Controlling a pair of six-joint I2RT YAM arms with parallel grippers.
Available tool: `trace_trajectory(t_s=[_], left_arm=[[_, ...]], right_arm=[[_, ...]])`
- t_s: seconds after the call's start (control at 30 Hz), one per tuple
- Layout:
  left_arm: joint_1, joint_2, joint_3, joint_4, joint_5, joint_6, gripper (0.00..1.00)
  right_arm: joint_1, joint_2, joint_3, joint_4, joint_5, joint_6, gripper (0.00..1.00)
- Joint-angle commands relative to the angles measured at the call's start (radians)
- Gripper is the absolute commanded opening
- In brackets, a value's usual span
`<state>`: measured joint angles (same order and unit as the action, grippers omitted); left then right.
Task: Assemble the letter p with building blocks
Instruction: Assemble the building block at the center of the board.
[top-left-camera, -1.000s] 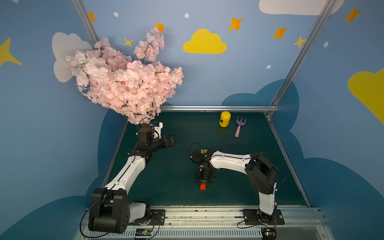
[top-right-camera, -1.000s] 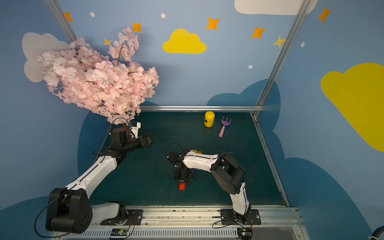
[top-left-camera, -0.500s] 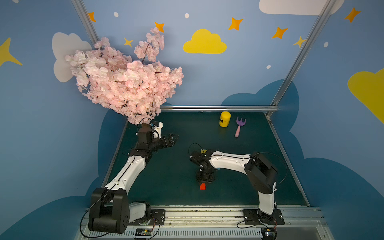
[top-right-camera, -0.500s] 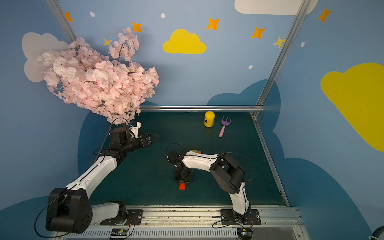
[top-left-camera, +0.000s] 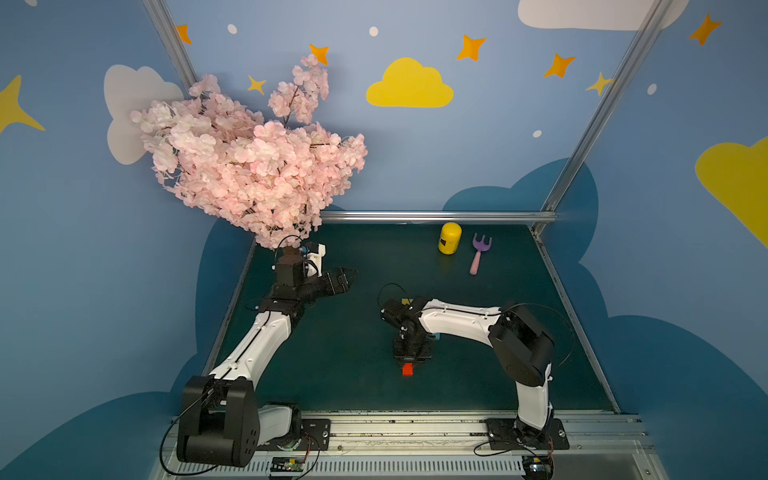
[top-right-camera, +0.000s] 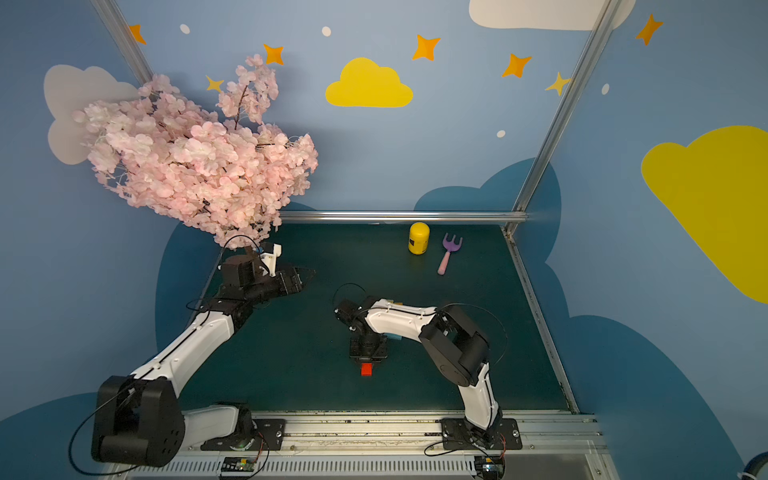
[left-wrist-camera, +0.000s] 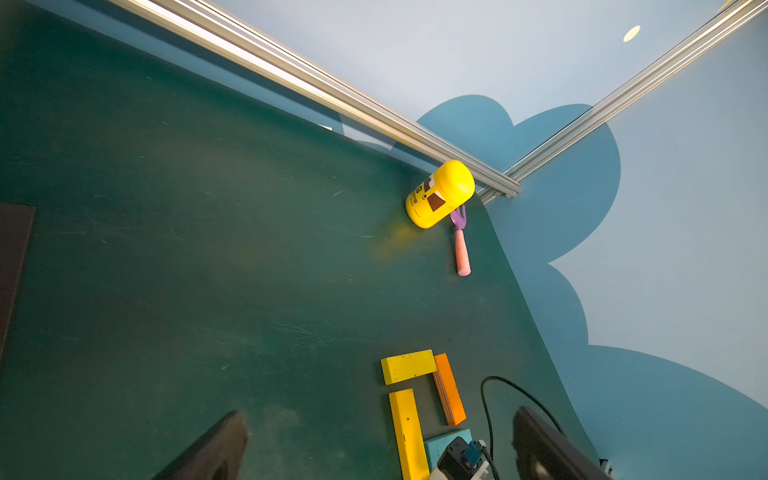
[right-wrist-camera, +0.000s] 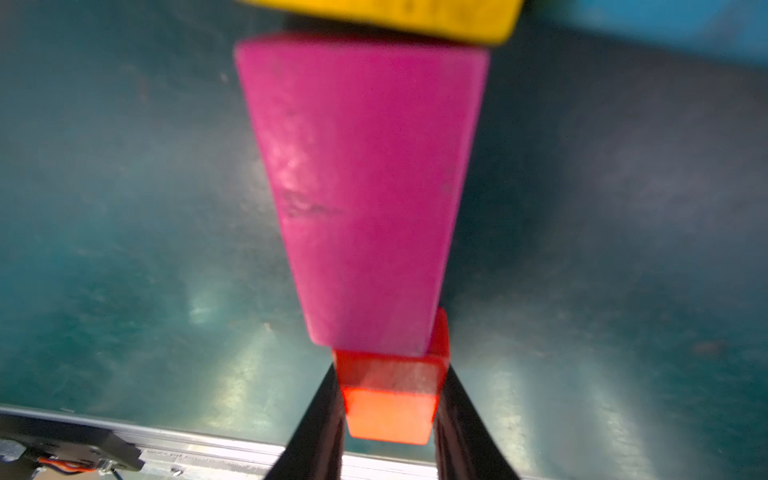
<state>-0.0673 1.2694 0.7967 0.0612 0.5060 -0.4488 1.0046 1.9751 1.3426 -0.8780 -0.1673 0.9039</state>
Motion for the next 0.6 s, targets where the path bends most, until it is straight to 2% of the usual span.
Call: trace_trajectory(t_s=[0.0,0.17,0.27,0.33,0.47,0.57], left_arm=[[0.005,-0.017,-0.003,0.012,0.018,0.015,1.00],[0.004,-0.017,-0.002,0.011,0.017,0.015,1.00],[0.006,-0.017,-0.001,0.011,0.017,0.015,1.00],[0.006,-0.017,-0.002,0.011,0.017,0.016,1.00],[0.006,-0.017,-0.002,0.008,0.016,0.018,1.00],[0.007,-0.018,-0.001,0.002,0.012,0.019,1.00]], right_arm=[[-0.014,0.054,-0.006,0.003,0.100,-0.014,0.13],[-0.009,0.059,0.004,0.002,0.095,-0.020,0.13],[-0.008,0.055,0.005,0.004,0.095,-0.020,0.20],[-0.005,0.050,0.004,0.008,0.095,-0.020,0.29],[0.005,0.038,0.001,0.010,0.101,-0.019,0.56],[0.011,0.032,0.007,0.011,0.103,-0.022,0.64]])
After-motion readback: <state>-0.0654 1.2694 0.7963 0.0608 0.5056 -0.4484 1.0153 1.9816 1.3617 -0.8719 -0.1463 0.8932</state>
